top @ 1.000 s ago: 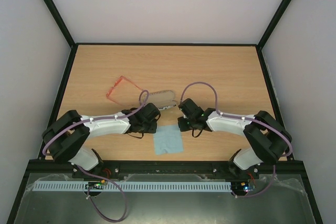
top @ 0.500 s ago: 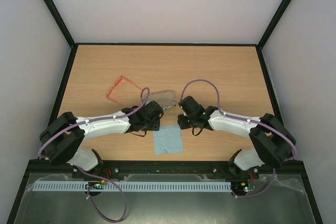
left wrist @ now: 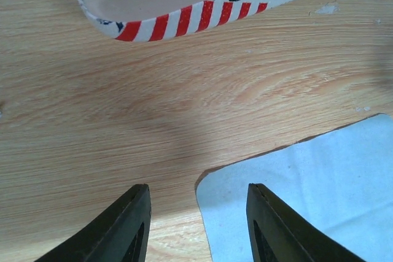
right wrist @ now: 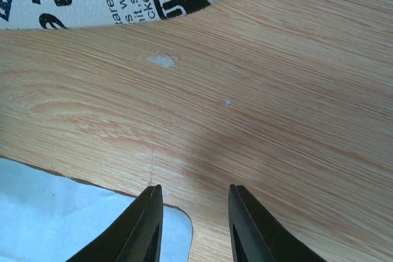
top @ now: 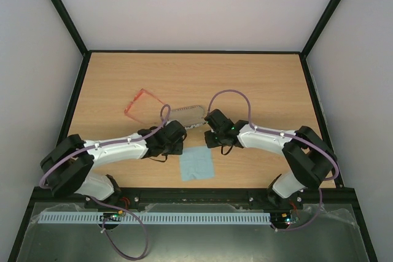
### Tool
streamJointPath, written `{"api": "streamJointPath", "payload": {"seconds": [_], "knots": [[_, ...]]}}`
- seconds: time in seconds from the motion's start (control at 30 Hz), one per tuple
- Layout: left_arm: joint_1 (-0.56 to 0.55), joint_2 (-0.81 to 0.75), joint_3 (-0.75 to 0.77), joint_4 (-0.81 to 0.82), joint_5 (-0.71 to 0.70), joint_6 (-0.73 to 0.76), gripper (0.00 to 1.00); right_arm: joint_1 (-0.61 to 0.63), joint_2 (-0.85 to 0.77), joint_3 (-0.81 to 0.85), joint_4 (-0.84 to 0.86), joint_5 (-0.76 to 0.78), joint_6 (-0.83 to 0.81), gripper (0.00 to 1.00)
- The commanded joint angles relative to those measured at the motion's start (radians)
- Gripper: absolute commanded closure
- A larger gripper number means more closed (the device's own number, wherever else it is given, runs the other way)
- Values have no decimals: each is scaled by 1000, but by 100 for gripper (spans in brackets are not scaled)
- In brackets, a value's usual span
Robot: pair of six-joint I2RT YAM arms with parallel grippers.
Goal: Organize the sunglasses
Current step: Fold the glasses cleaning cloth at the center of the board.
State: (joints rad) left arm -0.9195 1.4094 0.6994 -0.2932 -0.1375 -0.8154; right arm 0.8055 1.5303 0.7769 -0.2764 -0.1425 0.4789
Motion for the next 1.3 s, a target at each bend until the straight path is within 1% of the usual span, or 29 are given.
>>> {"api": "streamJointPath", "payload": {"seconds": [0.0,0.03,0.1,0.17,0.37,0.73,0.9,1.1,1.27], "knots": [[3,38,-6,33,5,15,55,5,9,26,-19,22,10,70],[3,43,-6,40,8,15,55,6,6,20,-19,21,13,70],[4,53,-7,50,10,15,55,7,3,8,-16,16,13,75],[4,60,-4,51,10,16,55,9,-1,-3,-15,11,15,76],[3,80,-3,49,3,16,55,22,4,-33,6,0,20,76],[-3,134,3,64,-2,16,56,34,39,-33,19,17,21,76],[-11,149,6,74,4,12,58,38,42,-39,26,14,23,77],[-25,167,6,78,10,6,64,51,47,-40,31,10,27,77],[-37,152,-10,69,6,-8,65,65,41,-52,35,15,39,79]]}}
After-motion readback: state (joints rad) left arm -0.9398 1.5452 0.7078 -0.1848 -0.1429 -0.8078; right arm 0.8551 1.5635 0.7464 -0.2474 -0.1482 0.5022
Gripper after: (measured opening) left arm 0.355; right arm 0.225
